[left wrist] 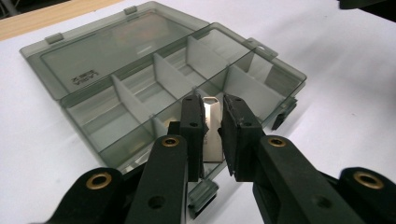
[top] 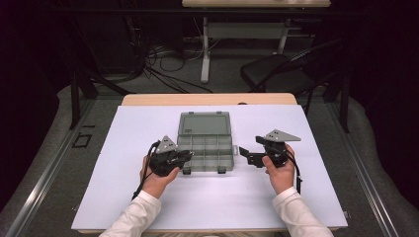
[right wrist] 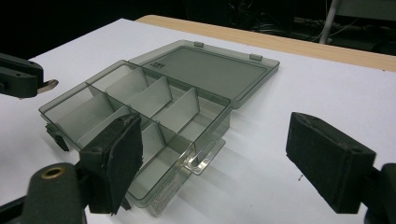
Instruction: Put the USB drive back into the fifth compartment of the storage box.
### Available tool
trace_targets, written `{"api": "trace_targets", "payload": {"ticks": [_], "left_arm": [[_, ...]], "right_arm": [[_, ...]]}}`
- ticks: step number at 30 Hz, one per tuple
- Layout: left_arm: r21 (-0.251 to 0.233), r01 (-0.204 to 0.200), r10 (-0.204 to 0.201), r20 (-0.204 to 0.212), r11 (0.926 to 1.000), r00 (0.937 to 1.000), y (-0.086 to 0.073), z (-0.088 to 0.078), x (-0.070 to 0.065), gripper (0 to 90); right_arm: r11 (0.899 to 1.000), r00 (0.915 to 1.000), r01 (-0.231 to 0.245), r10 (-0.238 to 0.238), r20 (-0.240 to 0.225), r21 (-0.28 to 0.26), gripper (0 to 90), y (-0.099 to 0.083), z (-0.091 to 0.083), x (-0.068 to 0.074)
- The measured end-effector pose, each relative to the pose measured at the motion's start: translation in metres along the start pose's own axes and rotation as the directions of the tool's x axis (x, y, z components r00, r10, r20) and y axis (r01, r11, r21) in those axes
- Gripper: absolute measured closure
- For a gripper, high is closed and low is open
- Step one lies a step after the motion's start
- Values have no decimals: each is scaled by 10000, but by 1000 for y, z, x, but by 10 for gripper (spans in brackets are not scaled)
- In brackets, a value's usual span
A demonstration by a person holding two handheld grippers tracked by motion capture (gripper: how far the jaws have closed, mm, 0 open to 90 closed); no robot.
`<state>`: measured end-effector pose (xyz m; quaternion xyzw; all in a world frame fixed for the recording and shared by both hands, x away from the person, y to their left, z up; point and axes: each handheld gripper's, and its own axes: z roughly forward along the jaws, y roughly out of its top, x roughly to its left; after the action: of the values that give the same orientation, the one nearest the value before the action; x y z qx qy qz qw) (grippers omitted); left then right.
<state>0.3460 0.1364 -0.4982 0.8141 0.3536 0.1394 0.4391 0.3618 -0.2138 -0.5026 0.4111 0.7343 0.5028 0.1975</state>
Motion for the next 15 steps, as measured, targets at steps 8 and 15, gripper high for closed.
{"api": "trace_targets", "payload": {"ticks": [8,15], "left_arm": [[142,202,-197,-363,9997,9991,-8,-3,12,790],[422,432,-409,-556,9982,9976,-14,3,22,789]], "right_arm": [[10000,10000,35,-35,-1,48,183,0,1,1],[9999,10000,61,-60,-27,87,183,0,1,1]]}}
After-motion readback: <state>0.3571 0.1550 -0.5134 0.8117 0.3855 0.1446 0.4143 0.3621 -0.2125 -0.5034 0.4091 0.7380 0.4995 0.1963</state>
